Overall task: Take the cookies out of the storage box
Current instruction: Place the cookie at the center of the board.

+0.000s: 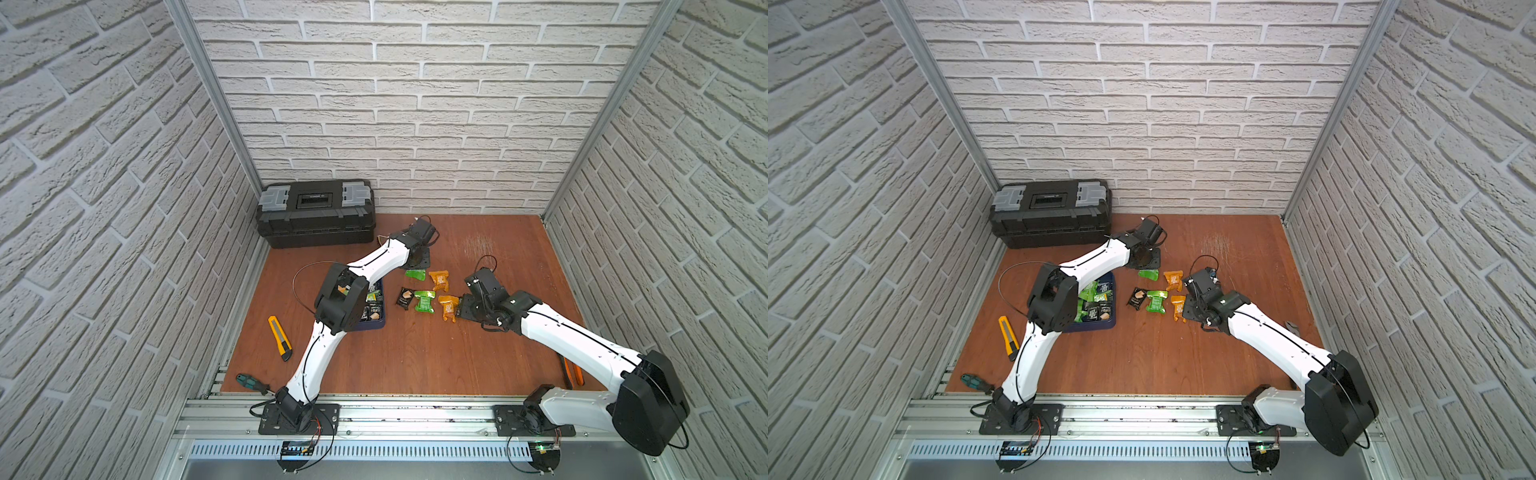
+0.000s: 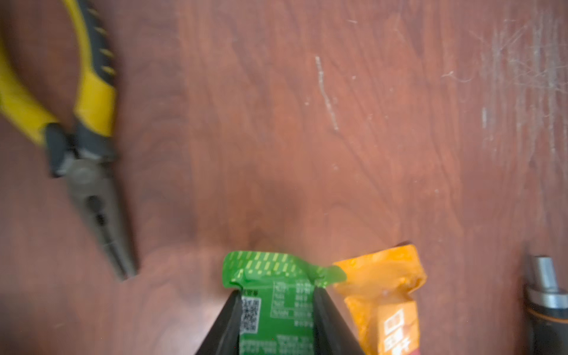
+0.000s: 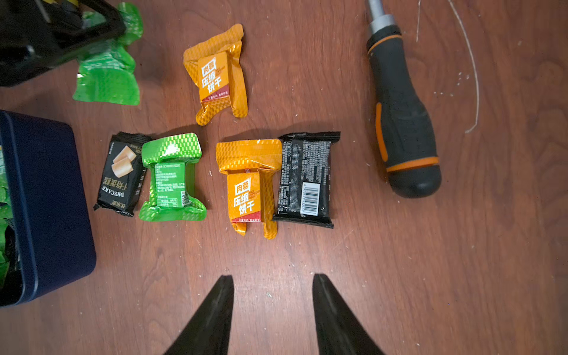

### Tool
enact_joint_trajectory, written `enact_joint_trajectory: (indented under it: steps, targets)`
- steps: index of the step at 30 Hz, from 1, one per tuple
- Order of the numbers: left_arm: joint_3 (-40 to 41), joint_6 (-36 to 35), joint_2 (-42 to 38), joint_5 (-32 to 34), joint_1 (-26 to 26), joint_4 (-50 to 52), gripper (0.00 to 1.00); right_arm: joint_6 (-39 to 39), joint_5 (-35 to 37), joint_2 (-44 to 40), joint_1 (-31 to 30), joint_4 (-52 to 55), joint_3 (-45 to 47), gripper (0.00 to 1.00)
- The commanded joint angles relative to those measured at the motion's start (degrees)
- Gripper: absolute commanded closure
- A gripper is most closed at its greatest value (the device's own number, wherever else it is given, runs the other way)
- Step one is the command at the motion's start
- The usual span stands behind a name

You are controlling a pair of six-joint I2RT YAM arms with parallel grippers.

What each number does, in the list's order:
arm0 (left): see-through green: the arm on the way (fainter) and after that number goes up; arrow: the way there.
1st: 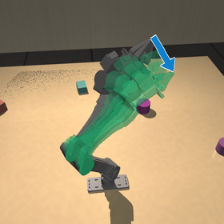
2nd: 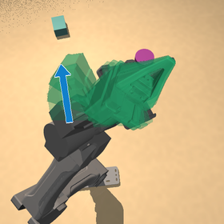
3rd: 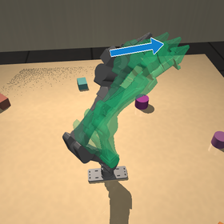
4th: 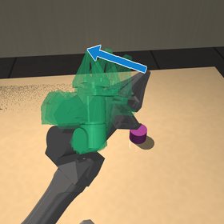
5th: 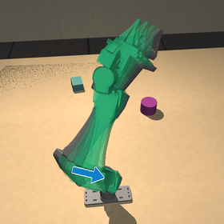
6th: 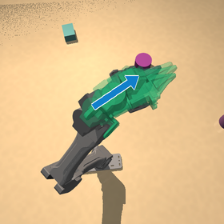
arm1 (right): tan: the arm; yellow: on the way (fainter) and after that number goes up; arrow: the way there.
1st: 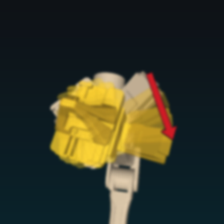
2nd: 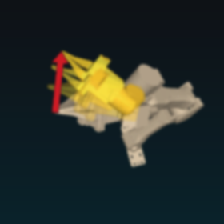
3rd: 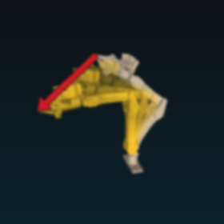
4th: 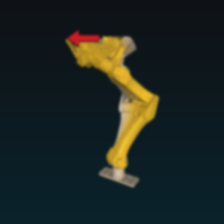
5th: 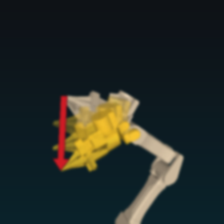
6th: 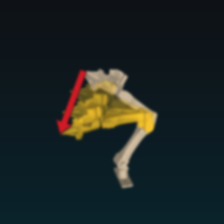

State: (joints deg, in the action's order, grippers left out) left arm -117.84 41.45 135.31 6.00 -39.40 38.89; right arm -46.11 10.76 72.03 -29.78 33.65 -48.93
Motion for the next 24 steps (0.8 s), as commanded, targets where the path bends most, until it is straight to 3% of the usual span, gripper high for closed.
enact_joint_trajectory:
  steps: [1,12,17,24]
  targets:
    - [-4.04,2.42,3.32,-1.2,-1.11,3.64,0.75,-0.59,1.97,-1.74,0.16,0.61,0.06,0.52]
    - [-9.03,6.26,7.19,3.47,-3.65,10.91,0.74,0.15,2.24,-2.16,0.18,1.16,0.13,0.52]
    - [-9.01,6.71,5.88,4.65,-4.02,11.34,0.44,0.15,2.14,-2.43,0.16,0.8,0.37,0.52]
    - [-8.93,6.08,-1.09,6.31,-3.52,9.22,0.34,1.66,1.77,-1.59,0.17,1.2,-1.79,0.52]
